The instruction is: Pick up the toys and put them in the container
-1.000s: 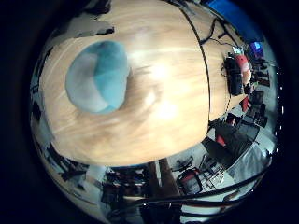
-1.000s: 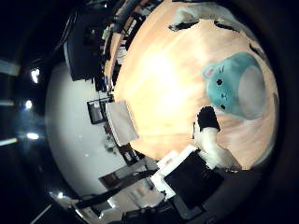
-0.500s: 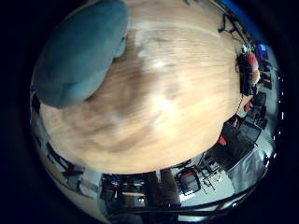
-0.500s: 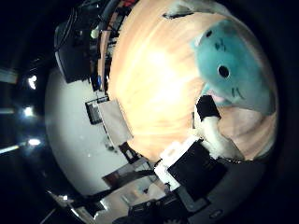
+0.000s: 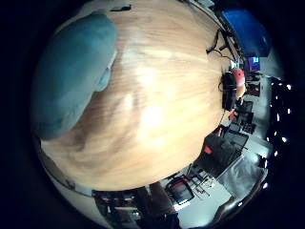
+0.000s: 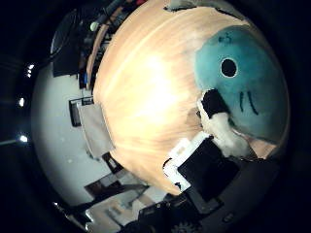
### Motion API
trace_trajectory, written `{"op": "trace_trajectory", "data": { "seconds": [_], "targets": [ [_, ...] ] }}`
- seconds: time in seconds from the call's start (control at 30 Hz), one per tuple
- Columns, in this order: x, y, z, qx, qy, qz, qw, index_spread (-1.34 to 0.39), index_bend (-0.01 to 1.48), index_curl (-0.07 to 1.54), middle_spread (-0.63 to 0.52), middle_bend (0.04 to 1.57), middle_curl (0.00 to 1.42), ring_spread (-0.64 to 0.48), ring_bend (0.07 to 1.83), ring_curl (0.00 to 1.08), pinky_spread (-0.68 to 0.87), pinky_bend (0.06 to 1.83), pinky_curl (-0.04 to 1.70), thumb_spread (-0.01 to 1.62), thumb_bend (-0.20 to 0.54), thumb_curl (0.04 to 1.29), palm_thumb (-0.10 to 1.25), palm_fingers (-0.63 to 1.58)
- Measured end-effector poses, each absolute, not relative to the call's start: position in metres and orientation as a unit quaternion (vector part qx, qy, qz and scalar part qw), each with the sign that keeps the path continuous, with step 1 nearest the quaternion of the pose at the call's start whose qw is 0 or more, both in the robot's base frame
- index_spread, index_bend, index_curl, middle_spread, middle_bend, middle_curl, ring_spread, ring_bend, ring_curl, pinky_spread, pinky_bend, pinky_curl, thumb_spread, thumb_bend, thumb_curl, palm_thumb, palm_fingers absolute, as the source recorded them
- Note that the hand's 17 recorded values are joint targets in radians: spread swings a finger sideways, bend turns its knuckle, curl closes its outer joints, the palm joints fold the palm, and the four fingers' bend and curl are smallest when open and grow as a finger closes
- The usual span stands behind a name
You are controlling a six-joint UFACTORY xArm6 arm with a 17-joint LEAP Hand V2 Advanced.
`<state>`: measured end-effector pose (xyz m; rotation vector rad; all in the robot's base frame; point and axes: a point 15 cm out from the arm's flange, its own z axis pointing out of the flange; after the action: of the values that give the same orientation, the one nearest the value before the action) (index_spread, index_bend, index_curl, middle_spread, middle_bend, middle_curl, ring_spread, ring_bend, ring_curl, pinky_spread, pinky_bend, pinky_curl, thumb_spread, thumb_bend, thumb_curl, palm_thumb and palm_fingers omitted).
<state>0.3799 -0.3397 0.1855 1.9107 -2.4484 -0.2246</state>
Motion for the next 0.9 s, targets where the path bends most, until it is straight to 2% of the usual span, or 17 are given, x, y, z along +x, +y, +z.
{"op": "trace_trajectory", "data": {
  "seconds": [0.6,0.67,0.7,0.73,0.77,0.8,0.83,0.9],
  "targets": [
    [0.375,-0.329,0.180,0.617,-0.781,-0.098,0.024,-0.55,0.28,0.41,-0.26,0.18,0.30,-0.22,0.60,0.27,0.23,0.65,0.12,1.06,-0.019,0.50,0.71,0.38],
    [0.375,-0.330,0.180,0.618,-0.780,-0.096,0.028,-0.56,0.30,0.41,-0.28,0.19,0.30,-0.26,0.66,0.28,0.16,0.66,0.10,1.06,-0.009,0.50,0.74,0.51],
    [0.376,-0.331,0.179,0.618,-0.780,-0.094,0.028,-0.57,0.26,0.38,-0.32,0.19,0.29,-0.31,0.72,0.28,0.01,0.80,0.11,1.06,-0.002,0.51,0.76,0.75],
    [0.377,-0.331,0.179,0.615,-0.783,-0.092,0.028,-0.57,0.24,0.38,-0.37,0.27,0.32,-0.34,0.82,0.30,-0.14,0.90,0.14,1.06,0.010,0.52,0.80,1.05],
    [0.377,-0.331,0.180,0.612,-0.785,-0.091,0.028,-0.57,0.25,0.40,-0.39,0.33,0.35,-0.35,0.86,0.32,-0.21,0.95,0.17,1.06,0.018,0.53,0.83,1.20],
    [0.378,-0.332,0.180,0.609,-0.788,-0.089,0.027,-0.58,0.30,0.43,-0.40,0.37,0.37,-0.35,0.89,0.35,-0.21,1.01,0.20,1.07,0.035,0.54,0.86,1.30],
    [0.381,-0.333,0.180,0.606,-0.790,-0.083,0.024,-0.59,0.39,0.49,-0.42,0.49,0.43,-0.35,0.96,0.41,-0.21,1.16,0.27,1.08,0.070,0.57,0.93,1.36],
    [0.390,-0.341,0.185,0.605,-0.794,-0.059,0.017,-0.60,0.52,0.56,-0.44,0.62,0.49,-0.36,1.02,0.45,-0.21,1.26,0.31,1.08,0.092,0.59,0.98,1.33]
  ]
}}
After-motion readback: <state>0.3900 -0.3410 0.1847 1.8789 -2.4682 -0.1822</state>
